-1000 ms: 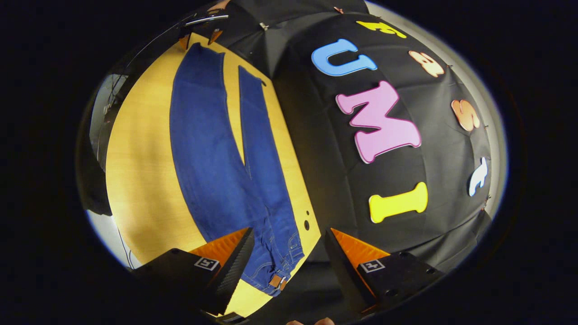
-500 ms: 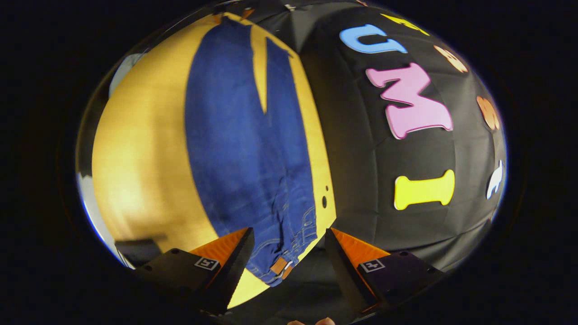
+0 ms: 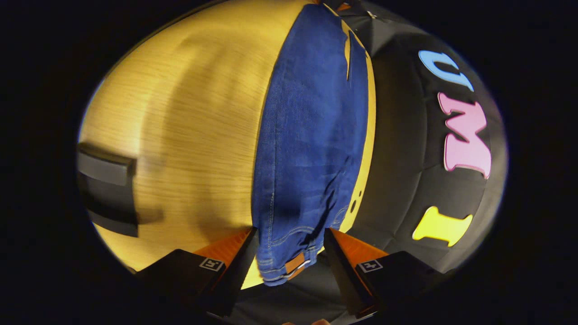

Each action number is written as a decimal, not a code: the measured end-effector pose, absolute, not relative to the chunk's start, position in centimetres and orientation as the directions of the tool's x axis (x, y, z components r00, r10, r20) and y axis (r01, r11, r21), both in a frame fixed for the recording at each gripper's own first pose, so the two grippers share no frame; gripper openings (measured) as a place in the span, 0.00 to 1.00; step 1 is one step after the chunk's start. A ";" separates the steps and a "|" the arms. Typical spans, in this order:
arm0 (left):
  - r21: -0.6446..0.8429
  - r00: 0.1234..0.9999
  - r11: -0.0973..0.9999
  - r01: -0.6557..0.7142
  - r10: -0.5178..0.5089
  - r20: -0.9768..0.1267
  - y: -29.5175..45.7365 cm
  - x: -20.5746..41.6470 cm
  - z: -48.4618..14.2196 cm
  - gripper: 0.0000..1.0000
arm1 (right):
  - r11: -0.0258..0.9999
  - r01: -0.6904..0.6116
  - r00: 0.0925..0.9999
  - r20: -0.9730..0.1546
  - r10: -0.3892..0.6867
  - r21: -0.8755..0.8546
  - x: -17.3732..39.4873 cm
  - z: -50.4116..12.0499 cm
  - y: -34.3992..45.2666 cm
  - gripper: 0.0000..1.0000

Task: Grasp the waist and the cuffs of the jeans and fold them to make the two legs overlap; first hold the waist and fold one-third of the jeans toward the cuffs, then hold the cuffs and fold the remaining one-third in the same direction to finish folding.

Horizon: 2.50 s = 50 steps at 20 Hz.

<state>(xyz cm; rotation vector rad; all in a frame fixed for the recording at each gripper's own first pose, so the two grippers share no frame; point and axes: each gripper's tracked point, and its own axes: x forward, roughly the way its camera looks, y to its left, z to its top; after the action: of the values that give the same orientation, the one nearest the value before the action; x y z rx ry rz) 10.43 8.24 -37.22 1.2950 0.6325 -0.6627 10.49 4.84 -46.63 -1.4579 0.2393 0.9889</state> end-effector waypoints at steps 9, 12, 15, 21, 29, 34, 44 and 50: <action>0.457 0.476 0.191 0.869 -0.062 -0.878 8.3 9.7 -39.2 0.23 | 0.049 -0.859 0.503 -0.819 0.276 -0.510 10.0 -49.4 4.2 0.14; 0.433 0.461 0.243 0.868 -0.069 -0.885 8.4 9.9 -39.0 0.16 | 0.231 -0.879 0.469 -0.844 0.260 -0.417 10.3 -48.7 4.4 0.13; 0.388 0.431 0.298 0.872 -0.092 -0.898 8.1 9.8 -38.3 0.11 | 0.321 -0.869 0.462 -0.851 0.249 -0.378 10.4 -46.9 4.6 0.05; 0.326 0.391 0.353 0.877 -0.130 -0.911 8.4 11.1 -34.2 0.09 | 0.467 -0.830 0.470 -0.834 0.289 -0.306 12.3 -43.3 4.9 0.05; 0.130 0.242 0.401 0.907 -0.244 -0.939 8.3 19.4 -27.9 0.09 | 0.558 -0.812 0.440 -0.807 0.394 -0.171 21.4 -34.4 6.1 0.05; 0.074 0.249 0.534 0.842 -0.263 -0.932 9.8 27.6 -27.5 0.08 | 0.623 -0.778 0.411 -0.816 0.406 -0.082 27.1 -36.6 6.9 0.05; 0.119 0.323 0.722 0.682 -0.152 -0.934 10.2 44.9 -34.8 0.09 | 0.685 -0.727 0.338 -0.895 0.292 -0.051 36.8 -50.3 11.5 0.05; 0.218 0.493 0.824 0.523 -0.084 -0.866 8.5 46.5 -34.0 0.22 | 0.669 -0.720 0.439 -0.868 0.232 -0.185 39.1 -50.3 9.4 0.54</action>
<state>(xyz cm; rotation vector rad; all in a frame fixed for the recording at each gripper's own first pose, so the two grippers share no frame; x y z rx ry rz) 46.48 8.55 -33.95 0.4956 0.9951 -0.3868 39.10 9.41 -50.25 -0.5967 0.9404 0.6367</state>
